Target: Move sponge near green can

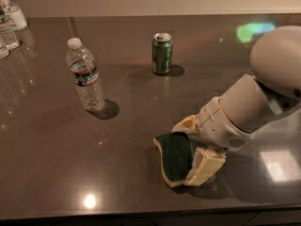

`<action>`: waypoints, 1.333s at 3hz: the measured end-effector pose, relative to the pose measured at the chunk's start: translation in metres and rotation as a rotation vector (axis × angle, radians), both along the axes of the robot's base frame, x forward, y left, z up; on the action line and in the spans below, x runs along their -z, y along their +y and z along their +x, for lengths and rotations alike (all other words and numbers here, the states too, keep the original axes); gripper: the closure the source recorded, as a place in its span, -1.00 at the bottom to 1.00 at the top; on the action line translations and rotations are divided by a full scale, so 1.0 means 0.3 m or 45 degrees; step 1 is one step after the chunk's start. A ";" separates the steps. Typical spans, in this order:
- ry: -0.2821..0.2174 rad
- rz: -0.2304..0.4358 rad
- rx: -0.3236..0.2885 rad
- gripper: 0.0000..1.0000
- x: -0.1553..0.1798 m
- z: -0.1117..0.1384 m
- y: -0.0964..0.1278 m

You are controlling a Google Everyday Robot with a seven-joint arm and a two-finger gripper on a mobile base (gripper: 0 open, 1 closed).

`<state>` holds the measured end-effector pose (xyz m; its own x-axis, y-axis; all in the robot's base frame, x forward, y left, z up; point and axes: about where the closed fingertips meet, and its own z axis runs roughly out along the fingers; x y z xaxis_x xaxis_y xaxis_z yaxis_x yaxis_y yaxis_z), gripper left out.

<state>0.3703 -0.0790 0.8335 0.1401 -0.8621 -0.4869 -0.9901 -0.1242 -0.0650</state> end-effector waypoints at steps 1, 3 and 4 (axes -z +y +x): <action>-0.026 -0.018 0.070 0.73 -0.065 0.089 -0.028; -0.063 -0.015 0.247 1.00 -0.179 0.311 -0.111; -0.112 -0.024 0.357 1.00 -0.210 0.466 -0.159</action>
Offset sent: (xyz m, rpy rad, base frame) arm 0.1251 -0.0484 0.0698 -0.0073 -0.0632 -0.2648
